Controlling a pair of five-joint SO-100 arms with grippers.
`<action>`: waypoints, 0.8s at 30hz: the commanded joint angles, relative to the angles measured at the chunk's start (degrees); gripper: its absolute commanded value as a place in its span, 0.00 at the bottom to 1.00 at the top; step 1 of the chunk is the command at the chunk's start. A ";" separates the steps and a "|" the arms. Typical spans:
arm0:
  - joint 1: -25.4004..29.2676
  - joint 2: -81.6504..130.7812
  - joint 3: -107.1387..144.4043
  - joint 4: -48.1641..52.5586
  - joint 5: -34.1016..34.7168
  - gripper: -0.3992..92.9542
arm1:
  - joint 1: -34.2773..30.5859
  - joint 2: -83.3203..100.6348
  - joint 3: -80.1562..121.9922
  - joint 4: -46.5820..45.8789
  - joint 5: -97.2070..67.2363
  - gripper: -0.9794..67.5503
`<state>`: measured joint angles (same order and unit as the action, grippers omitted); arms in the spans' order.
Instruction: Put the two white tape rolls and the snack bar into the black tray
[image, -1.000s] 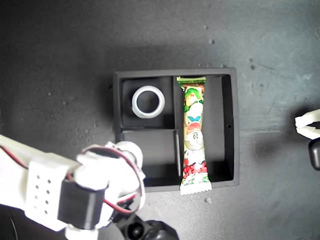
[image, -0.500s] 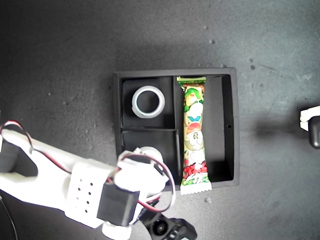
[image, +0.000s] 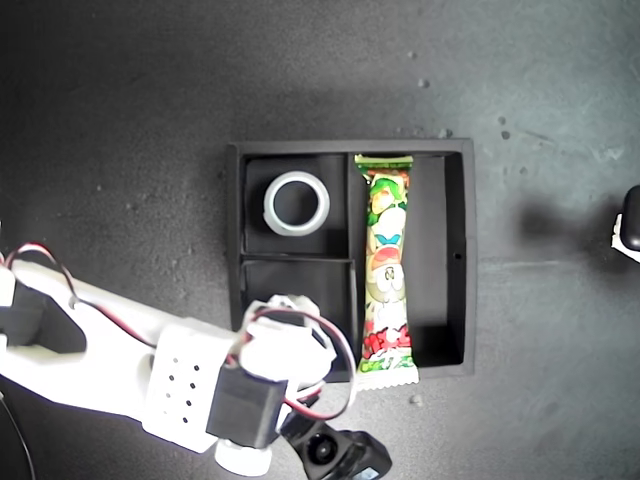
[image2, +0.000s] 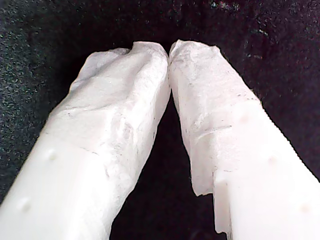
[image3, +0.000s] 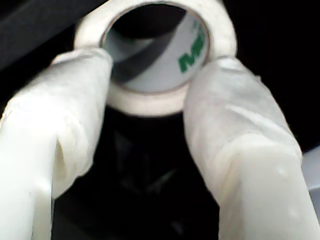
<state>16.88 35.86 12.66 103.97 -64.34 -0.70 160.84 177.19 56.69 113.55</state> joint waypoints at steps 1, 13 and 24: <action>0.35 0.44 -1.32 1.05 -0.09 0.12 | -2.64 -0.26 1.58 1.32 2.11 0.01; -1.14 13.10 4.39 1.14 3.78 0.15 | -4.22 -0.26 1.58 2.37 -1.05 0.01; -6.59 50.80 38.67 1.14 5.89 0.15 | -4.75 -0.26 1.58 2.37 -1.41 0.01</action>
<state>11.78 73.83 42.89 103.97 -58.01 -5.01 160.93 177.54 57.22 113.20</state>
